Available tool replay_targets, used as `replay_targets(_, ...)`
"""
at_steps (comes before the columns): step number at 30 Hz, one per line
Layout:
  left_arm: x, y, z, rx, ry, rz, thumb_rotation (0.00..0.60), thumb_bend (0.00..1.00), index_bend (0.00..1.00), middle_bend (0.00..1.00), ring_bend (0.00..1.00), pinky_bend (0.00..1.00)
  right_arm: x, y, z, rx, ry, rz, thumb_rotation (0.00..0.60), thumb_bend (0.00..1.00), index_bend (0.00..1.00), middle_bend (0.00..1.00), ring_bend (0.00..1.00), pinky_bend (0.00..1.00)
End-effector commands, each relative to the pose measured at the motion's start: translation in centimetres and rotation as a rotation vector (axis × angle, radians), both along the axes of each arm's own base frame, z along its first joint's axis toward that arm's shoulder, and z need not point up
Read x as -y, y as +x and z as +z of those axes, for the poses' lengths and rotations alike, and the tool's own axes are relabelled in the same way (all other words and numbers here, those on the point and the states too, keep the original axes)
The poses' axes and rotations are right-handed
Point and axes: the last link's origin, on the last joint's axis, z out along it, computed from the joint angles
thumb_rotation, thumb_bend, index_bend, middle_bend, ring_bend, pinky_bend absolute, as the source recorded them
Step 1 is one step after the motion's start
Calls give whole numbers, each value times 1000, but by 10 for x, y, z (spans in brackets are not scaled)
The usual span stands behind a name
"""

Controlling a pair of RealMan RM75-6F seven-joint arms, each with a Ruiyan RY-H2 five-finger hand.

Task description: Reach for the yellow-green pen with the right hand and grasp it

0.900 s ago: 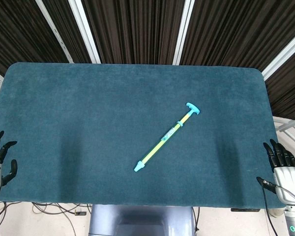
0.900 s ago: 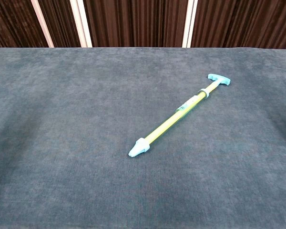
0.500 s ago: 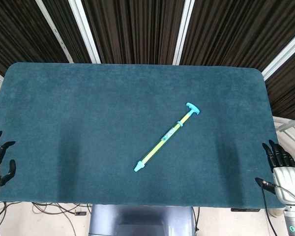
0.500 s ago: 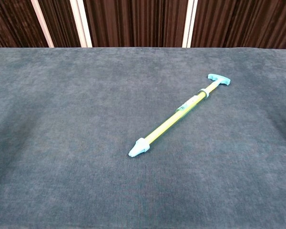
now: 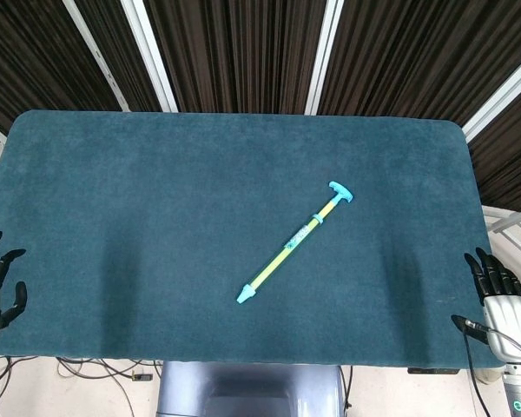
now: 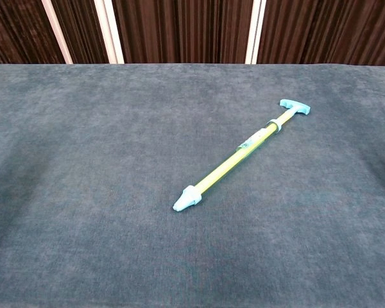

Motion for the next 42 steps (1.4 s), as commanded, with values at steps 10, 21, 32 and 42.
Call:
replay_targets(10,0,2,2,30,-1,-11,600,527,147,0,0,0,15,4,-2,4,104,9,600,154,0,36,83,179)
replay_targets(21,1,1,1,40,-13,4,600,526,71,0,0,0,120,49,-35,-14,378,142,600,154,57,156,152,179)
replay_targets(32,-1,-4,1,41,-5,37,600,526,70,0,0,0,174,110,-106,-65,542,279,600,219,178,221,218,179)
replay_targets(42,-4,-6,4,64,6,61,600,527,70,0,0,0,194,148,-163,-63,597,348,600,279,322,304,261,179)
